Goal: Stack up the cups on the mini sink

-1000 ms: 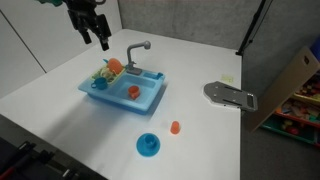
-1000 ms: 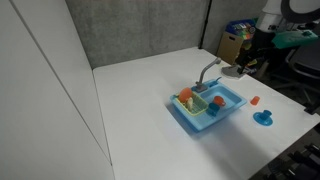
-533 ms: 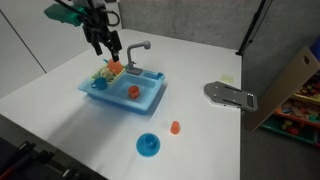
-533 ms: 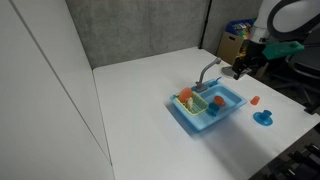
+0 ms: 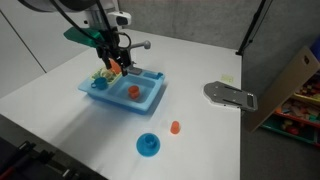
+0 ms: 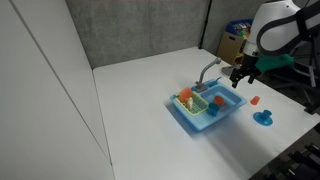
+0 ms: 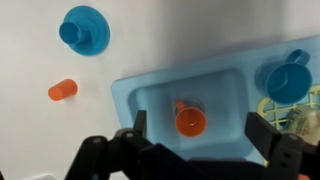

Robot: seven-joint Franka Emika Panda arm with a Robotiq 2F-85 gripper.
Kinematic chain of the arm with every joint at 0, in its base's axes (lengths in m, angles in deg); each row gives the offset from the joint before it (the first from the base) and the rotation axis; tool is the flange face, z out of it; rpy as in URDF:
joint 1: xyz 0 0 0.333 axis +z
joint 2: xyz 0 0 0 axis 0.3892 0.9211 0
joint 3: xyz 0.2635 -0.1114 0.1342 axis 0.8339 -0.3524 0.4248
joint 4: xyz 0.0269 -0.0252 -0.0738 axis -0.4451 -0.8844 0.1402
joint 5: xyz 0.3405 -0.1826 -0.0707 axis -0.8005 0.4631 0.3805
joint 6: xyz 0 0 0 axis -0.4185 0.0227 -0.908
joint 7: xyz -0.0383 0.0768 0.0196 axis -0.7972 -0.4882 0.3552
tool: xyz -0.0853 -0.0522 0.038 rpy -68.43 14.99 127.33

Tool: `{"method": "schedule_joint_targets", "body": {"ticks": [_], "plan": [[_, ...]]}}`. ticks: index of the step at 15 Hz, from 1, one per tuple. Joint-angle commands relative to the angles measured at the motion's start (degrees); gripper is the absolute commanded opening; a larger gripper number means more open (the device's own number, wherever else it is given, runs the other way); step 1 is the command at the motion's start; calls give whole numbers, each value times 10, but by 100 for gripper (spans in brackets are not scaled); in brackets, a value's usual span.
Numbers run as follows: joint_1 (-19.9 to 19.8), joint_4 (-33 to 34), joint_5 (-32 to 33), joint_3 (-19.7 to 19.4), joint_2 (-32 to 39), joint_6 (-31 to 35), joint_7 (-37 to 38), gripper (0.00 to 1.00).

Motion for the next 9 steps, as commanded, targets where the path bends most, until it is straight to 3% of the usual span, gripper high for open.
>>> {"method": "schedule_joint_targets", "body": {"ticks": [1,9], "plan": [[6,30,21,-16,37,10,16,100],[9,97,12,-25,111,9,10,100]]}}
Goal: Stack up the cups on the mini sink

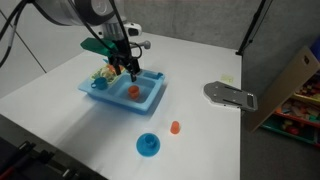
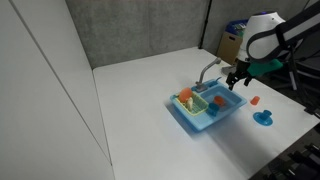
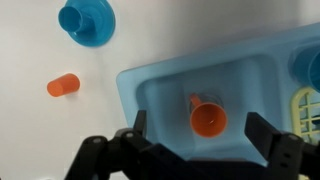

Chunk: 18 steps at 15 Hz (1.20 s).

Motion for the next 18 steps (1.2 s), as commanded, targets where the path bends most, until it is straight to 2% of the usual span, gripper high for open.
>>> {"method": "schedule_joint_targets", "body": {"ticks": [1,8,9,10,18], "plan": [[9,47,4,-7,37,-4,9,100],[21,94,5,-10,96,-7,10,100],[18,98,-2,-4,94,-34,-3,100],[17,76,-3,-5,85,-5,-2,100],[20,97,-4,-3,119,7,1,100]]}}
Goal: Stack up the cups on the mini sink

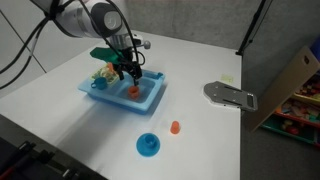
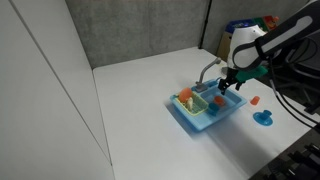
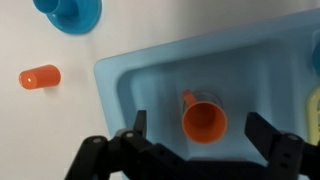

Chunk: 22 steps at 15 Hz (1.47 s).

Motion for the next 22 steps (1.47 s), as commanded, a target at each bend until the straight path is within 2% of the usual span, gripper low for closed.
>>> {"method": "schedule_joint_targets", "body": {"ticks": [1,10,22], "plan": [[5,24,-4,-2,33,15,2,100],[6,55,-15,4,83,93,-11,100],[10,79,-13,0,120,101,-11,100]]}}
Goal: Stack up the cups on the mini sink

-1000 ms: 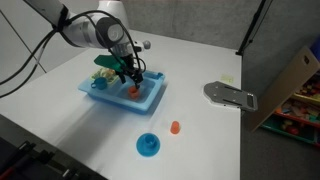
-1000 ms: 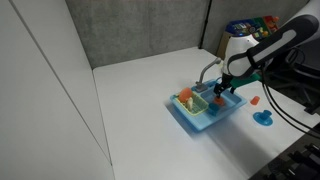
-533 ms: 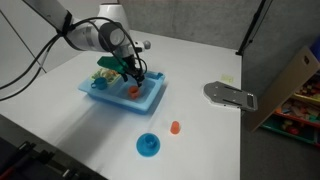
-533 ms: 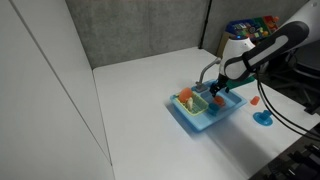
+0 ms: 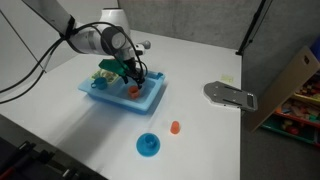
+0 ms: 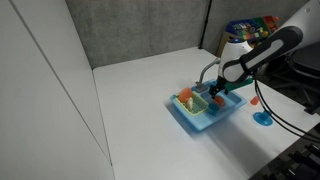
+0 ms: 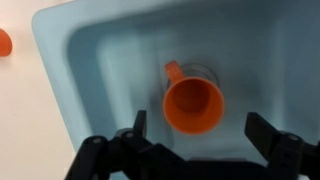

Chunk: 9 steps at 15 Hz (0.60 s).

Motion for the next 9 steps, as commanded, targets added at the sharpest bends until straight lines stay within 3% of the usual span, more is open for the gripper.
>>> {"method": "schedule_joint_targets", "body": {"ticks": [1,9], "plan": [[3,19,-10,-4,20,4,-10,100],[5,30,-8,-8,37,2,-8,100]]}}
